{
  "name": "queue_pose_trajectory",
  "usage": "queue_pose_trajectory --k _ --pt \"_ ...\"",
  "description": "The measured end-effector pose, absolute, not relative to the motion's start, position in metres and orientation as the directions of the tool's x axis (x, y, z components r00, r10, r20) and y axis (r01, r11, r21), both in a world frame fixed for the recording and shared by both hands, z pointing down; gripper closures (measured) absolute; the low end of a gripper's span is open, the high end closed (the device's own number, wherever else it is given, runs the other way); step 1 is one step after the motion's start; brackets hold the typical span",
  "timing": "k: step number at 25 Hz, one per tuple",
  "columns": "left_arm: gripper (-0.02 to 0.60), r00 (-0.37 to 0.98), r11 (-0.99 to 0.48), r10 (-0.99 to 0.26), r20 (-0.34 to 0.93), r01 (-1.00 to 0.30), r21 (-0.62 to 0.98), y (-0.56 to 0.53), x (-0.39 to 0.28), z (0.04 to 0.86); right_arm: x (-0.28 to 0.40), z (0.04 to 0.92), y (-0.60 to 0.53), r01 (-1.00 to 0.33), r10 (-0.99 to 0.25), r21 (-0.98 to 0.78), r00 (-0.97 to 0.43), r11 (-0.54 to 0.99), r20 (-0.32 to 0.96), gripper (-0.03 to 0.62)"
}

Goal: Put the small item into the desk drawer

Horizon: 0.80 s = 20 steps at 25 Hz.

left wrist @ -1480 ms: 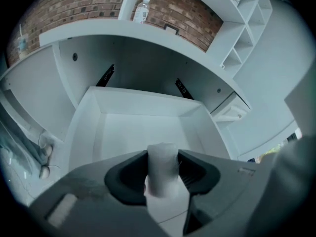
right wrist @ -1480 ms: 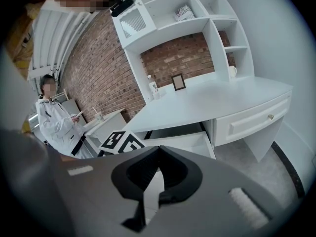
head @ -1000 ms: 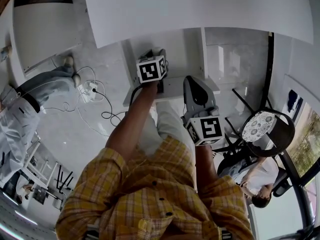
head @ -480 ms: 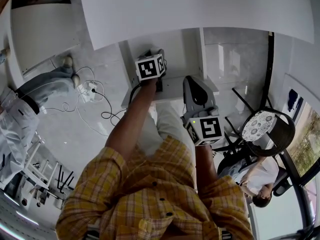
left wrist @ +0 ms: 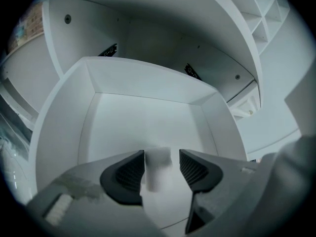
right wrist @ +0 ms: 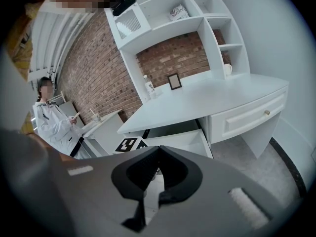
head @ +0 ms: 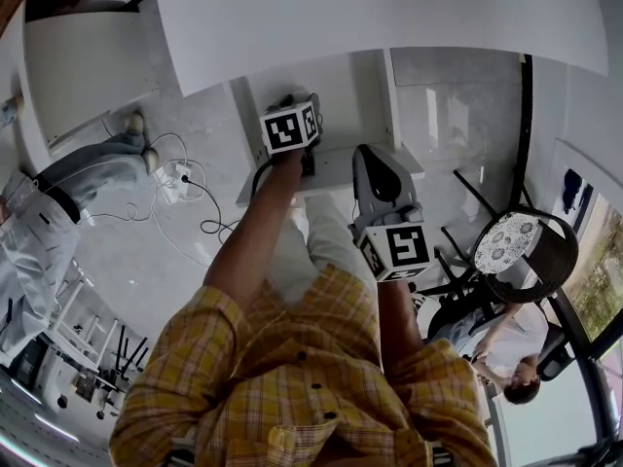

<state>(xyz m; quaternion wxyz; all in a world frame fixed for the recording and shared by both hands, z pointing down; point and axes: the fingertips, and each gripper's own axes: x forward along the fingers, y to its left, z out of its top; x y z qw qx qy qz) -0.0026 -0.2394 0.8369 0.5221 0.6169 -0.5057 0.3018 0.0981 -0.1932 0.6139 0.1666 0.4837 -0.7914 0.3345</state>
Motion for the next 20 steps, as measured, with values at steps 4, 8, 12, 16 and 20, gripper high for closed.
queue_pose_trajectory --k 4,8,12,16,20 --pt "0.35 0.309 0.057 -0.324 0.894 -0.937 0.344 -0.239 -0.004 0.822 0.097 0.604 -0.193 -0.876 -0.68 -0.359 -0.478 0.322 0.556 0.6" --pt "0.35 0.317 0.042 -0.353 0.881 -0.935 0.353 -0.242 -0.008 0.799 0.092 0.594 -0.192 -0.878 -0.692 -0.351 -0.473 0.324 0.545 0.6" --pt "0.35 0.329 0.032 -0.392 0.859 -0.928 0.371 -0.244 -0.008 0.77 0.09 0.576 -0.193 -0.88 -0.716 -0.338 -0.47 0.334 0.516 0.6" --pt "0.351 0.346 0.001 -0.415 0.841 -0.925 0.38 -0.244 -0.007 0.74 0.088 0.558 -0.192 -0.882 -0.728 -0.326 -0.466 0.34 0.502 0.6" --pt "0.365 0.363 -0.019 -0.448 0.817 -0.917 0.398 -0.24 -0.007 0.706 0.082 0.542 -0.185 -0.88 -0.72 -0.313 -0.473 0.358 0.509 0.6"
